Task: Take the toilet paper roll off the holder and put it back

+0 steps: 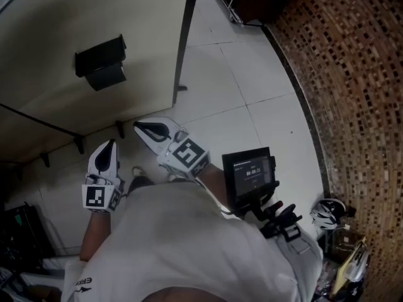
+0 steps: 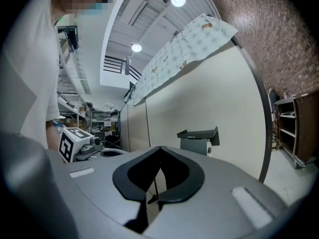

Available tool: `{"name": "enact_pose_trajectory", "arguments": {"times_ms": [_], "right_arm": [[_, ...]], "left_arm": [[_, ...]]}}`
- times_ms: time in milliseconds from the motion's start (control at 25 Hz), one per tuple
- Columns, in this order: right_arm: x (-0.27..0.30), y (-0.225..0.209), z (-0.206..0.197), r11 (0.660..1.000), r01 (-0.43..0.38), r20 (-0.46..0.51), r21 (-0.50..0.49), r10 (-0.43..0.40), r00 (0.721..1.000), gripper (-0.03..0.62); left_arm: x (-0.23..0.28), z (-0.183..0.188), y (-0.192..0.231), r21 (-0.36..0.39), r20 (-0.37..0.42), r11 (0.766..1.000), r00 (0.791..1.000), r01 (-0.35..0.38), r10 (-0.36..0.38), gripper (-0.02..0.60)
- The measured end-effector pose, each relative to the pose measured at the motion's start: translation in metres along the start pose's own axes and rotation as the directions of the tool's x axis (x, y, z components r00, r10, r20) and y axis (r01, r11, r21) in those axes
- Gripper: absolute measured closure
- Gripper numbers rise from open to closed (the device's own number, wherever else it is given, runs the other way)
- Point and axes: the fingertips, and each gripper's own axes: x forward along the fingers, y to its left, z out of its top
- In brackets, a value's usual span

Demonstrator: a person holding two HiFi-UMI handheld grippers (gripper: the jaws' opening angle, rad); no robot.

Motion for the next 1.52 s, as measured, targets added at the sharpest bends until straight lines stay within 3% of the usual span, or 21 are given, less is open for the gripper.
{"name": "enact_pose_trajectory", "arguments": {"times_ms": [480,720,1240,1520], "right_arm": [[-0.003,0.014,0.021,0.997,0.073,0.034,-0.015,-0.073,0.997,0.58],[0.008,0.042,0.011,0.995,0.095,0.049,-0.002,-0.095,0.994,0.58],[0.014,0.045,0.002,0.994,0.101,0.025,0.028,-0.102,0.995,0.582],[0.016,0.048,0.0,0.995,0.096,0.013,0.02,-0.096,0.995,0.582]], "left_arm": [[0.001,0.028,-0.017,0.031,0.033,0.993,0.993,0.114,-0.115,0.578],[-0.024,0.025,-0.001,0.029,0.045,0.993,0.992,0.114,-0.115,0.578],[-0.021,0.03,0.004,0.037,0.056,0.99,0.989,0.135,-0.137,0.578],[-0.023,0.027,-0.002,0.046,0.013,0.985,0.986,0.165,-0.166,0.578]]}}
